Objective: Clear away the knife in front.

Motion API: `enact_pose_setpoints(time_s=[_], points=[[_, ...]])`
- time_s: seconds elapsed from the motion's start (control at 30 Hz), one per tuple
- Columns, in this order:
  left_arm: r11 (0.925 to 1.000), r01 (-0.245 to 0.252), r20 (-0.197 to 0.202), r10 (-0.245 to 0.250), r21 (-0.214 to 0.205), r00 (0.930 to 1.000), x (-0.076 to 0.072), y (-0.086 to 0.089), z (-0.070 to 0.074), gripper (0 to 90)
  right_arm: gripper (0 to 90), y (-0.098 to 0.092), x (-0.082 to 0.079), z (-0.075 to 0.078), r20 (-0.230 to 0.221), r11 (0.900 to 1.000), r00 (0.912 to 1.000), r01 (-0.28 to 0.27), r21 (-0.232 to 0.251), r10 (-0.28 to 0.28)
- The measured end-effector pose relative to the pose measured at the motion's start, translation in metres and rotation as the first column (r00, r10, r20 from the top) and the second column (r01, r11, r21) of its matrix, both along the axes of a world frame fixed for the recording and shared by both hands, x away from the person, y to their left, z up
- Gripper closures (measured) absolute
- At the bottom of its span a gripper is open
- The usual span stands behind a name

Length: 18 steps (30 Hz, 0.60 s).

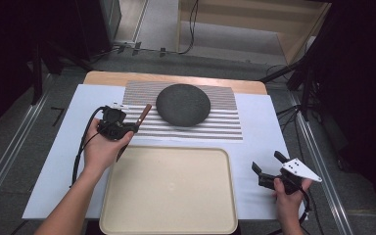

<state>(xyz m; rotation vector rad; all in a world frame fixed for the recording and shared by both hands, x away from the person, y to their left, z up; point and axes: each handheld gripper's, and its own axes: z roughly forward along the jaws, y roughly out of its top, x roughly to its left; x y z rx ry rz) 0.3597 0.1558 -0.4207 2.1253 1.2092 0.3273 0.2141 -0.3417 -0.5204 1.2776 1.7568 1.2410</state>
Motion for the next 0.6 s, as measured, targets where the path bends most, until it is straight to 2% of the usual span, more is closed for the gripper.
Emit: enact_pose_setpoints(time_s=[0.17,0.37,0.6], points=[[1.0,0.006,-0.003,-0.006,-0.001,1.0,-0.016,0.003,-0.002,77.0,1.7,0.0,0.0,0.0,-0.001,1.0,1.0,0.001,0.0,-0.001],[0.9997,0.006,-0.012,-0.007,-0.022,0.9999,-0.034,0.008,-0.007,77.0,1.7,0.0,0.0,0.0,-0.001,1.0,1.0,0.001,-0.002,-0.001],[0.9991,0.004,-0.039,-0.006,-0.041,0.9992,-0.051,0.011,-0.021,77.0,1.7,0.0,0.0,0.0,-0.001,1.0,1.0,0.002,-0.003,-0.002]])
